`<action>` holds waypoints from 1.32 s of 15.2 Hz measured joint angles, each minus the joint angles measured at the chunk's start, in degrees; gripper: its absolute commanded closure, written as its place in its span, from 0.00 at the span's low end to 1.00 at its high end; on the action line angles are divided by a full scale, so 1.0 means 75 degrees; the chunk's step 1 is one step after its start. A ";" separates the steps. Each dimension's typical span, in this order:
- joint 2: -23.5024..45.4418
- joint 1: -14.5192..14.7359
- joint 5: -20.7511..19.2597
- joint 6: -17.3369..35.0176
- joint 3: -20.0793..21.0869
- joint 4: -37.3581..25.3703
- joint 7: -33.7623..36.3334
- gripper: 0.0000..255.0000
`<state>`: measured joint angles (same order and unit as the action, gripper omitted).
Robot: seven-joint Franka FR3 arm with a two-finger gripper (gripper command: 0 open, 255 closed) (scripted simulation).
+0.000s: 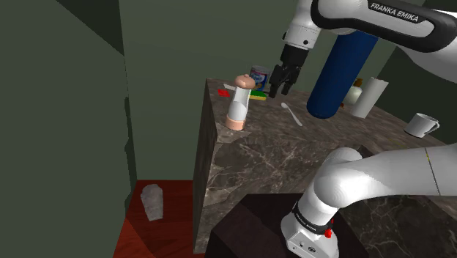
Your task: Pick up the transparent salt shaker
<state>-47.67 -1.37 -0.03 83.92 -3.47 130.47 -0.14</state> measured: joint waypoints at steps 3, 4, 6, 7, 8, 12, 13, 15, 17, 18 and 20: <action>0.0108 0.0082 0.0119 0.0133 0.0082 -0.0132 0.0037 0.00; 0.0157 0.0136 0.0194 0.0163 0.0133 -0.0263 0.0056 0.00; 0.0381 0.0263 0.0378 0.0345 0.0280 -0.0555 0.0133 0.00; 0.0480 0.0336 0.0489 0.0412 0.0391 -0.0721 0.0211 0.00; 0.0476 0.0389 0.0561 0.0481 0.0445 -0.0784 0.0226 0.00; 0.0834 0.0609 0.0871 0.0833 0.0774 -0.1306 0.0408 0.00; 0.0841 0.0635 0.0907 0.0852 0.0818 -0.1349 0.0440 0.00; 0.0788 0.0654 0.0939 0.1016 0.0856 -0.1173 0.0448 0.00; 0.0719 0.0659 0.0953 0.1209 0.0870 -0.0919 0.0435 0.00; 0.0686 0.0662 0.0960 0.1302 0.0882 -0.0795 0.0433 0.00; 0.0603 0.0663 0.0968 0.1467 0.0884 -0.0546 0.0412 0.00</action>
<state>-43.15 3.60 7.23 94.93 3.16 126.38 2.96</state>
